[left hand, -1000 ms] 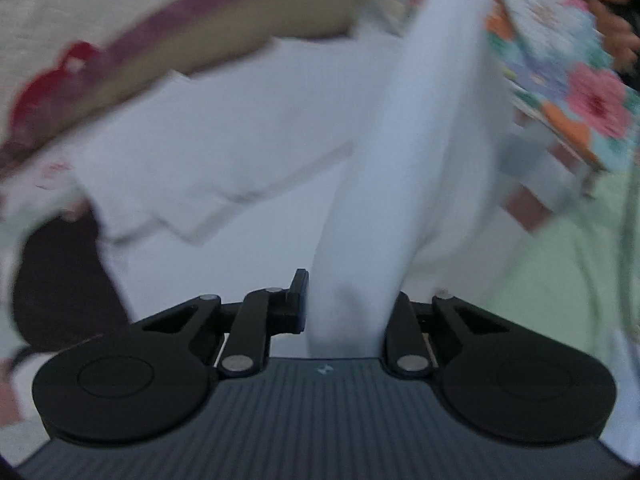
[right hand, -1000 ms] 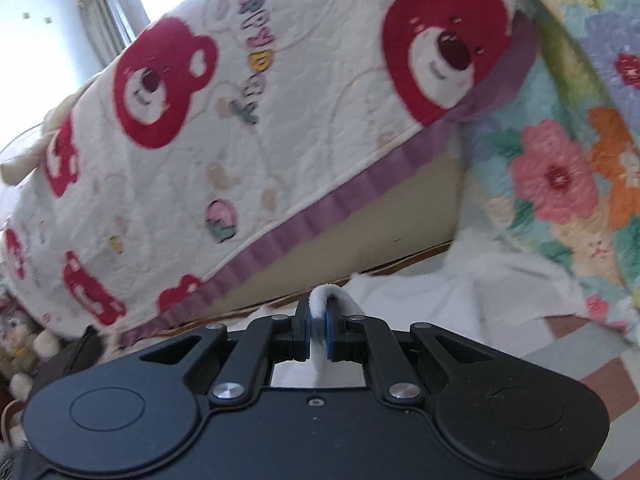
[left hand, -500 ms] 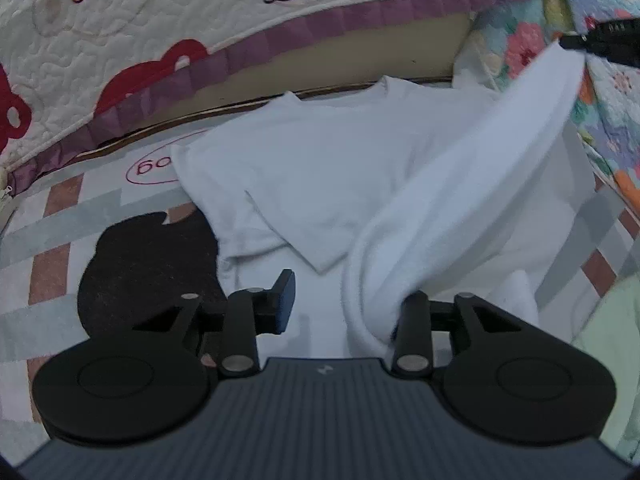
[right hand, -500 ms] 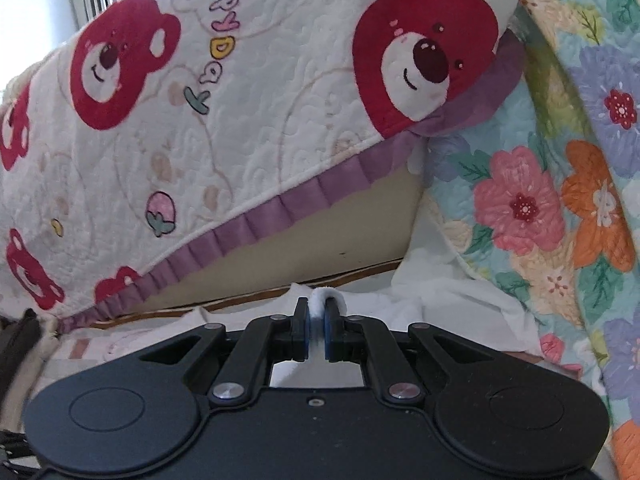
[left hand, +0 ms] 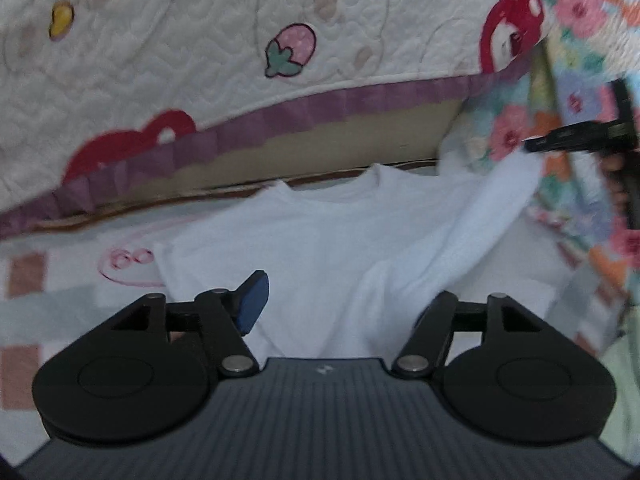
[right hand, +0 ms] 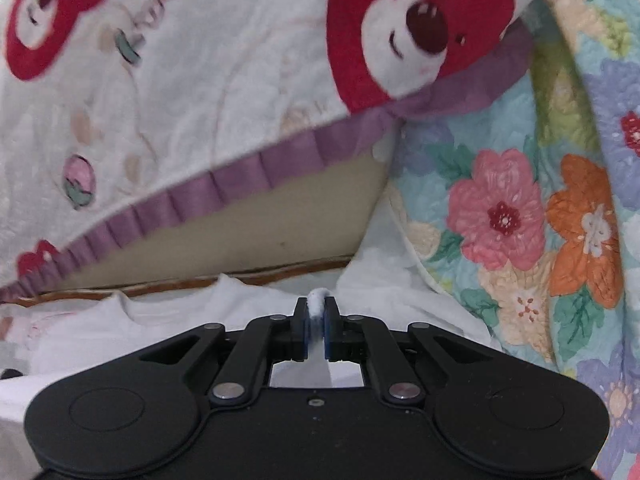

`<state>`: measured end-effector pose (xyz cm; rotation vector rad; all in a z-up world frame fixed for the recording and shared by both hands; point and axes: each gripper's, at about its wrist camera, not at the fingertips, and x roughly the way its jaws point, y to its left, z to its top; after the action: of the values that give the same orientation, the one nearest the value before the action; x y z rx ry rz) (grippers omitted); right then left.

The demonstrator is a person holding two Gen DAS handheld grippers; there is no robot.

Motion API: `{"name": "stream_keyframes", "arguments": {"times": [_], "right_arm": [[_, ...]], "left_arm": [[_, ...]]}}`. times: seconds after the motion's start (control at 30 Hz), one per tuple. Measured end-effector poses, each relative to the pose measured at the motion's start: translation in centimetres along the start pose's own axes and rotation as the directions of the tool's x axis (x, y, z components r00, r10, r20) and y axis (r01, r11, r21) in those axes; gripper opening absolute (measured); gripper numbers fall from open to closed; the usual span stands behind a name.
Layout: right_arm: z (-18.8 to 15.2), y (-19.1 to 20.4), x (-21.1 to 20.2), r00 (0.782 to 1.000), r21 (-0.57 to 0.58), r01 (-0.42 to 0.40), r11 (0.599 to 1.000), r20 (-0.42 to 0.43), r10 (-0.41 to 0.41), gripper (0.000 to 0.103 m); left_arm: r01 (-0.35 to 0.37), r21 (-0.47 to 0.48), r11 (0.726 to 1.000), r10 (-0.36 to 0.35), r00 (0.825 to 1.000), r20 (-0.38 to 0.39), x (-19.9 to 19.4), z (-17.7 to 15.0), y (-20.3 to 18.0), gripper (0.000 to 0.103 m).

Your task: Fold clothes

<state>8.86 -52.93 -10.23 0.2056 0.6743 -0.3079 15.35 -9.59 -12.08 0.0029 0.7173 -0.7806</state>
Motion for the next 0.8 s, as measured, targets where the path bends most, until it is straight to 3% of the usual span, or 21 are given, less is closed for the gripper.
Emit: {"name": "stream_keyframes", "arguments": {"times": [0.13, 0.23, 0.27, 0.3, 0.4, 0.47, 0.53, 0.63, 0.8], "right_arm": [[-0.2, 0.6, 1.4, 0.999, -0.010, 0.033, 0.999, 0.011, -0.033, 0.007], [-1.1, 0.0, 2.1, 0.999, 0.045, 0.037, 0.998, 0.021, -0.038, 0.007], [-1.5, -0.2, 2.6, 0.999, 0.057, 0.039, 0.998, 0.025, -0.041, 0.007], [-1.8, -0.4, 3.0, 0.999, 0.069, 0.041, 0.997, 0.030, -0.043, 0.007], [-2.0, -1.1, 5.0, 0.999, 0.114, 0.025, 0.993, 0.031, -0.029, 0.008], [-1.8, -1.6, 6.1, 1.000, 0.151, 0.010, 0.988, 0.022, -0.014, 0.008], [-1.7, -1.7, 6.8, 1.000, 0.153, 0.000, 0.988, 0.014, -0.002, 0.008], [-1.5, -1.0, 7.2, 1.000, 0.068, 0.012, 0.998, 0.022, -0.014, 0.008], [-2.0, 0.1, 5.8, 0.994, -0.052, 0.028, 0.998, 0.110, -0.022, 0.008]], "left_arm": [[0.049, -0.143, 0.989, -0.049, 0.999, 0.007, -0.1, -1.2, 3.4, 0.063], [0.190, -0.331, 0.924, -0.167, 0.981, 0.097, -1.9, -2.2, 6.9, 0.064], [0.209, -0.361, 0.909, -0.177, 0.977, 0.120, -2.6, -2.4, 7.5, 0.064], [0.200, -0.351, 0.915, -0.164, 0.978, 0.130, -3.3, -2.5, 7.4, 0.064], [0.157, -0.144, 0.977, -0.147, 0.986, 0.076, -3.9, -2.6, 4.3, 0.066], [0.134, 0.008, 0.991, -0.135, 0.991, 0.011, -3.4, -2.9, 1.5, 0.068], [0.104, 0.139, 0.985, -0.095, 0.993, -0.064, -2.1, -3.6, -1.4, 0.068], [0.072, 0.250, 0.965, -0.037, 0.989, -0.144, 0.4, -4.7, -4.1, 0.068], [0.022, 0.288, 0.957, 0.051, 0.968, -0.245, 3.7, -6.0, -3.3, 0.068]]}}
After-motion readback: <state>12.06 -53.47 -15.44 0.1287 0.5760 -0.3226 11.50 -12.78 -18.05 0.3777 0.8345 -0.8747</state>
